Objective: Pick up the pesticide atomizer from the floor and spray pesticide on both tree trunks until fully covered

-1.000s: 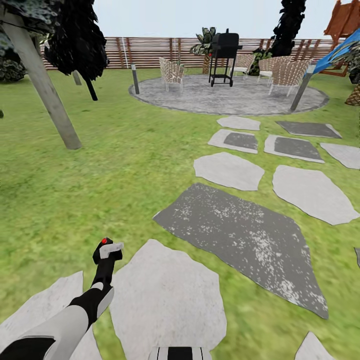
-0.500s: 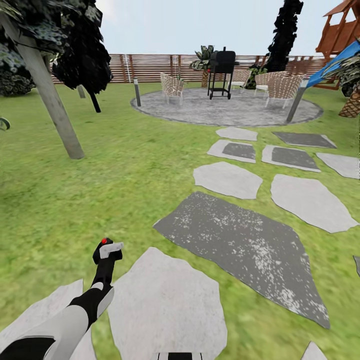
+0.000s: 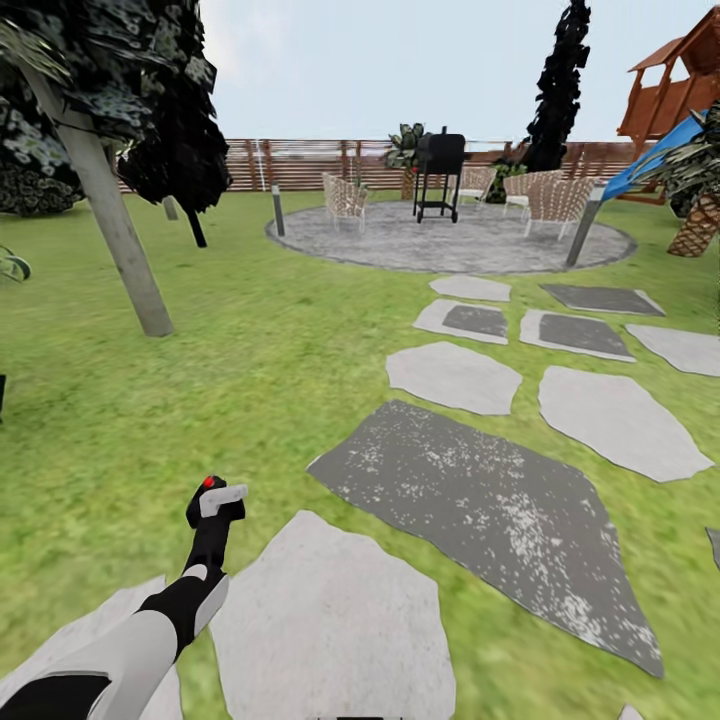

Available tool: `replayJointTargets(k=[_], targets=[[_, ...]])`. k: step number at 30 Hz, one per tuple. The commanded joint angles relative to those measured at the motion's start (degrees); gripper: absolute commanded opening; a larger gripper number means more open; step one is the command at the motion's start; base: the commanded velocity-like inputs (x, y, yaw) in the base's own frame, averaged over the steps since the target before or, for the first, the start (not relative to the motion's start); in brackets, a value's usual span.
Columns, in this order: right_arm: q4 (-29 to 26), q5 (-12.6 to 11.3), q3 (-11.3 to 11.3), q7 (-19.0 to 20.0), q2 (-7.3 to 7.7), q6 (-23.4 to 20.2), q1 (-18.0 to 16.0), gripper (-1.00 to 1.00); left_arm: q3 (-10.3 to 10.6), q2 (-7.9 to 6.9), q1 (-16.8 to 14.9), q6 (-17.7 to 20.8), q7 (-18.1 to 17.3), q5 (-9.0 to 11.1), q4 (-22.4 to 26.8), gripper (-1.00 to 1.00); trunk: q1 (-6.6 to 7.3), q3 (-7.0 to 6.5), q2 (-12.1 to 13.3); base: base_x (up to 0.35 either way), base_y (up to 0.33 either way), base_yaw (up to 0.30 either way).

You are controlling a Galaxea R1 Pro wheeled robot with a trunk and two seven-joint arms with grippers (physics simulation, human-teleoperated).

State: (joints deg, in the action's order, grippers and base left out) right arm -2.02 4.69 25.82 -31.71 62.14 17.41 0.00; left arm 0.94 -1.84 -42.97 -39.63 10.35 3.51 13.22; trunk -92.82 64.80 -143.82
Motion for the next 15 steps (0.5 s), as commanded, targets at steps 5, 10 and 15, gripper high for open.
replayJointTargets(k=[5, 10, 15], targets=[[0.0, 0.5, 0.46, -0.03, 0.0, 0.17, 0.0, 1.0, 0.15, 0.0, -0.02, -0.19, -0.06, 0.35, -0.04, -1.0, 0.14, -1.07, 0.05, 0.0, 0.0, 0.0], [0.0, 0.5, 0.46, -0.02, 0.0, 0.2, 0.0, 1.0, 0.13, 0.0, -0.02, -0.19, -0.06, 0.35, -0.04, -1.0, 0.27, -2.18, 0.12, 0.0, 0.0, 0.0], [0.0, 0.5, 0.49, -0.02, -0.12, 0.31, 0.0, 1.0, 0.14, 0.0, -0.04, -0.19, -0.06, 0.35, -0.04, -1.0, 0.39, -3.29, 0.19, 0.0, 0.0, 0.0]])
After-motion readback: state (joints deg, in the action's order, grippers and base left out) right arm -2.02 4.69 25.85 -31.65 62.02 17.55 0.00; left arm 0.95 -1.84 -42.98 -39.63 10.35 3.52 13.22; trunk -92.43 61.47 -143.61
